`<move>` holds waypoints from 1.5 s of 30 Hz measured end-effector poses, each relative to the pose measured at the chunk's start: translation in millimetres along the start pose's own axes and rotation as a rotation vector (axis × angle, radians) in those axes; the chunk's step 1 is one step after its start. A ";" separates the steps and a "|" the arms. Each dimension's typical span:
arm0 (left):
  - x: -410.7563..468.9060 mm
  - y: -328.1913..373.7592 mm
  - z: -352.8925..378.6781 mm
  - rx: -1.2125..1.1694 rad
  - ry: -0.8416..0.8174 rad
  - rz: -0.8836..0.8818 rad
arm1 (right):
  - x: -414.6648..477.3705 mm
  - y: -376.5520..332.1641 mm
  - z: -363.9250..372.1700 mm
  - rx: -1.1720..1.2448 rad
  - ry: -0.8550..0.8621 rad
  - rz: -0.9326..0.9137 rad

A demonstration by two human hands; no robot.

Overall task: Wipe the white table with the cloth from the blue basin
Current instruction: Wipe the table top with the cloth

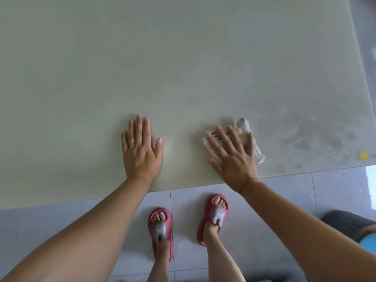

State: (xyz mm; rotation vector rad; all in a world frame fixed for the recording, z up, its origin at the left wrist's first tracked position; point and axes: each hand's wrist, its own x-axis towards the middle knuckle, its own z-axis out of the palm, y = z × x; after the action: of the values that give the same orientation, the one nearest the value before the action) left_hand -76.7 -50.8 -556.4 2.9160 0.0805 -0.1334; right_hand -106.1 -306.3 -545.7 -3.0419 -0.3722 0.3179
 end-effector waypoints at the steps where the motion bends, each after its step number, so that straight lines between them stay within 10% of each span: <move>1: 0.1 0.6 0.8 0.005 0.012 -0.001 | 2.1 14.2 -0.5 0.021 -0.005 0.157; 5: -0.3 1.4 2.1 0.009 0.029 -0.006 | 10.0 -30.3 1.7 0.146 0.034 0.520; 12: -0.1 0.0 0.5 0.021 0.044 -0.008 | 9.2 -49.0 1.9 -0.007 0.049 -0.348; 19: 1.8 1.0 2.4 0.042 0.035 -0.035 | 76.9 -7.5 -10.0 0.168 0.075 0.460; 27: 2.5 1.9 -0.7 0.053 0.013 -0.033 | 76.7 -20.9 -9.4 -0.028 0.033 -0.311; 33: 2.0 1.3 -0.2 0.059 -0.002 -0.028 | 136.3 11.4 -22.3 0.213 0.083 0.485; 37: 2.7 1.2 0.7 0.086 -0.018 -0.037 | 103.7 -79.6 -10.1 0.103 0.014 -0.002; 41: 3.2 -1.6 0.8 0.074 -0.029 -0.020 | 123.7 -24.7 -21.0 0.006 0.015 -0.363; 45: 2.4 -0.7 0.5 0.062 -0.034 -0.020 | 153.3 2.1 -30.9 0.159 0.075 0.221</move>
State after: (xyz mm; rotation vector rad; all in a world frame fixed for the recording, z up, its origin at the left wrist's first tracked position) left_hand -74.4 -50.2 -557.3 2.9739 0.1020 -0.1914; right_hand 46.4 -272.0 -545.7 -2.9295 -0.0046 0.2313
